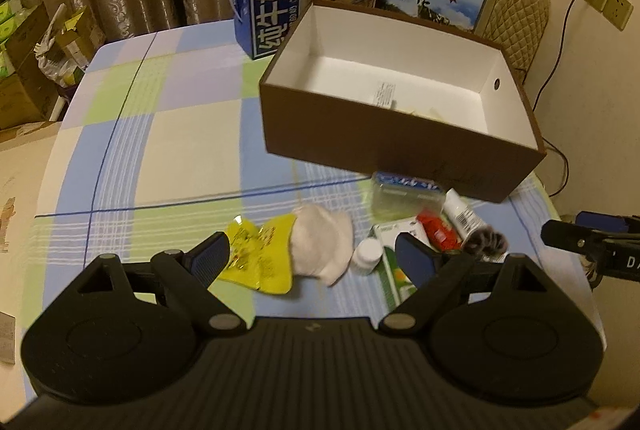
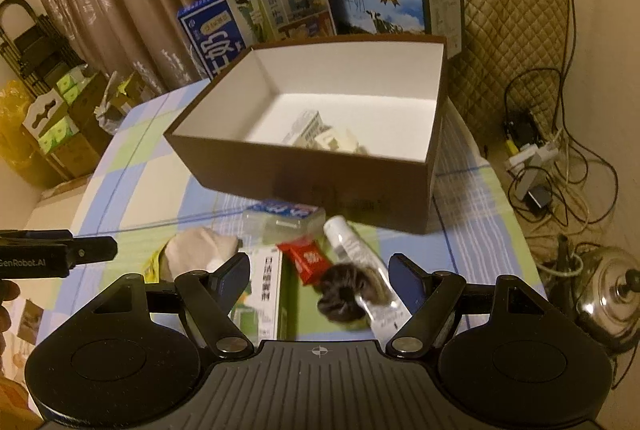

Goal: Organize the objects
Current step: 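Open both tools and withdraw them from the box back over the table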

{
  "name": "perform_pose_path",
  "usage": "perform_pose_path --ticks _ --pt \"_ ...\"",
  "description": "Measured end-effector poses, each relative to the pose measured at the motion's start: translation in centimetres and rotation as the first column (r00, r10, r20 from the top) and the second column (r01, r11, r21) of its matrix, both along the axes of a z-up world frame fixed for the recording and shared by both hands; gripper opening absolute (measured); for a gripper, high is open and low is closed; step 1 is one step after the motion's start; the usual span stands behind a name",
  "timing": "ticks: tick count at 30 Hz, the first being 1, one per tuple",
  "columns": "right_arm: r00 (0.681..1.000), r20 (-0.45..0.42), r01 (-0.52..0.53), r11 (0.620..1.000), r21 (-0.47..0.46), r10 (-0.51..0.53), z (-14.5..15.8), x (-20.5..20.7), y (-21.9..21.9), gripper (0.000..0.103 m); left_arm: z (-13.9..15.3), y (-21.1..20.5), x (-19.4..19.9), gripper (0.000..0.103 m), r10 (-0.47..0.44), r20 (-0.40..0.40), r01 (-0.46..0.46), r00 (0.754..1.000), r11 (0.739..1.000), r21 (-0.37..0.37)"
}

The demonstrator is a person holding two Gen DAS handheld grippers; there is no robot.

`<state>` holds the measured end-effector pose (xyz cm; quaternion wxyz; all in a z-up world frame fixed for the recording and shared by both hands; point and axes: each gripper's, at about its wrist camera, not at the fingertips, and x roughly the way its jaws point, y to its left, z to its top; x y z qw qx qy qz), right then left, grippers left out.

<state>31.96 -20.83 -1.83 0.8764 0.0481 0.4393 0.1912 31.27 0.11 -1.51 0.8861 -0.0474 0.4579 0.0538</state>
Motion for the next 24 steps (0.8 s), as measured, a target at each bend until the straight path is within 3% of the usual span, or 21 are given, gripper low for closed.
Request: perform_pose_path --ticks 15,24 --pt "0.996 0.002 0.091 0.996 0.014 -0.091 0.4 -4.1 1.0 0.074 -0.6 3.4 -2.9 0.088 -0.061 -0.016 0.06 0.998 0.998 -0.021" --pt "0.992 -0.014 0.122 0.992 -0.005 -0.122 -1.0 -5.3 1.2 0.074 -1.6 5.1 -3.8 0.088 -0.06 -0.033 0.059 0.998 0.998 -0.025"
